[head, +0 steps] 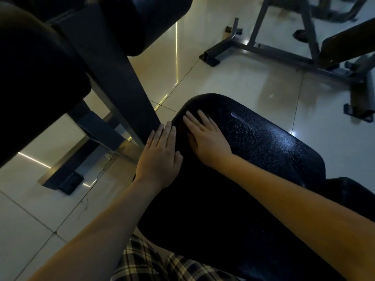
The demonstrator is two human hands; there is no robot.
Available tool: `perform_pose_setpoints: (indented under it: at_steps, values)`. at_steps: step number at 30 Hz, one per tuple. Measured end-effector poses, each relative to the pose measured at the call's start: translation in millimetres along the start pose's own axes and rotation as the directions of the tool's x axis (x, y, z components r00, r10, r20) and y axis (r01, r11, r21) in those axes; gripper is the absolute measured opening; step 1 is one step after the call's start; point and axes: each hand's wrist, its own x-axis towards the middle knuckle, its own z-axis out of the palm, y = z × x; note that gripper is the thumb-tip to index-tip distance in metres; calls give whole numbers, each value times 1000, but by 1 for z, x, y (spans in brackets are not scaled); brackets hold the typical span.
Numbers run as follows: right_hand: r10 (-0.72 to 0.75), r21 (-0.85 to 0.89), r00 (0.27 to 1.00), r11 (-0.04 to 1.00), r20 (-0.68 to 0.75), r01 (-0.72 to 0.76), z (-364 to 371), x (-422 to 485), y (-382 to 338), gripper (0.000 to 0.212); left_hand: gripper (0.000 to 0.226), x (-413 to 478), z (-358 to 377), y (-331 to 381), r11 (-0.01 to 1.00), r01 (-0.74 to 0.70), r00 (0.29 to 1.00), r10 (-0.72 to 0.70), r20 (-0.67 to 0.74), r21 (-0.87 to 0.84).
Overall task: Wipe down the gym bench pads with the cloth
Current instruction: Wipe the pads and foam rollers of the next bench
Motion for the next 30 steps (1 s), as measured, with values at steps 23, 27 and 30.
perform_pose_setpoints:
  at_steps: [23,27,30]
  values:
    - [-18,-20,1000,1000,-19,17,10,-96,31,56,70,1,5,4,981,-175,984,177,-9,86]
    - [78,19,994,997,-72,-76,-2,-4,31,53,70,2,3,3,983,-166,986,166,4,73]
    - [153,6,987,988,-57,-153,-9,52,33,52,72,4,2,2,988,-152,988,151,21,28]
